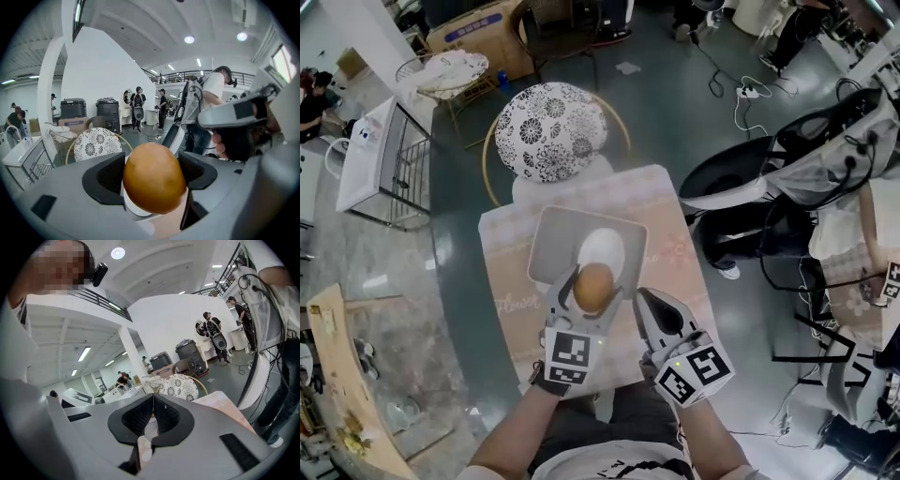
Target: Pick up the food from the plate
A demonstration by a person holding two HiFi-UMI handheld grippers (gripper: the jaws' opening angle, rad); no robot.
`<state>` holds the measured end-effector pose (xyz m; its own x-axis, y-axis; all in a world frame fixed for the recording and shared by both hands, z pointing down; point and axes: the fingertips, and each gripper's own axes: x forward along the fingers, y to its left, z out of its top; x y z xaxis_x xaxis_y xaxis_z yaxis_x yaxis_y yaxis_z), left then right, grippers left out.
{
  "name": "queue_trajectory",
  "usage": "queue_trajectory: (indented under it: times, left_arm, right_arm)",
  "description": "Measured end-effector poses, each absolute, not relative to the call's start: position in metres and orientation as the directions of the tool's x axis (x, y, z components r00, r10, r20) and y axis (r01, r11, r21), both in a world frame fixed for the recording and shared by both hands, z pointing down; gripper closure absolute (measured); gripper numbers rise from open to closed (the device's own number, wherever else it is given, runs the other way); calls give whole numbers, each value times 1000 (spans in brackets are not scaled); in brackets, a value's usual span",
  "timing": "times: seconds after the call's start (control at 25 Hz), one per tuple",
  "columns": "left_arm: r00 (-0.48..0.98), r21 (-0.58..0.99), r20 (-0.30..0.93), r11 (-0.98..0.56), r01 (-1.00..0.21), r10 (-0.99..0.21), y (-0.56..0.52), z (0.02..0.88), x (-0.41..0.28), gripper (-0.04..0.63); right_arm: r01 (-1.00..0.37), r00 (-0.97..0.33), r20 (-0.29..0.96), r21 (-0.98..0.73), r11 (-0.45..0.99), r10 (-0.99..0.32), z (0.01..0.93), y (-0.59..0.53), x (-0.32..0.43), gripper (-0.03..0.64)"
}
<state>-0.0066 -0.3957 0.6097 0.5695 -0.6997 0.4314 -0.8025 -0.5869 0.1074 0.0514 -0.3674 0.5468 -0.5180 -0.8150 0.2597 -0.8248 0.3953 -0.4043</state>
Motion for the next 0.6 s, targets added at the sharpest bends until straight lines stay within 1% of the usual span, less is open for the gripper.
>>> queue_trajectory:
  times: [0.16, 0.36, 0.6]
  left_arm:
    - [600, 134, 403, -603, -786, -691, -383, 572, -4, 245]
    - [633, 133, 363, -634, -761, -684, -362, 523, -1, 244]
    - [645, 135, 347, -645, -752, -680, -334, 477, -5, 244]
  right_arm:
    - [-830, -511, 238, -386, 402, -826, 525, -362, 51, 601]
    - [-838, -502, 217, -362, 409, -837, 499, -353, 47, 601]
    - [-852, -486, 181, -319, 416, -855, 463, -336, 48, 601]
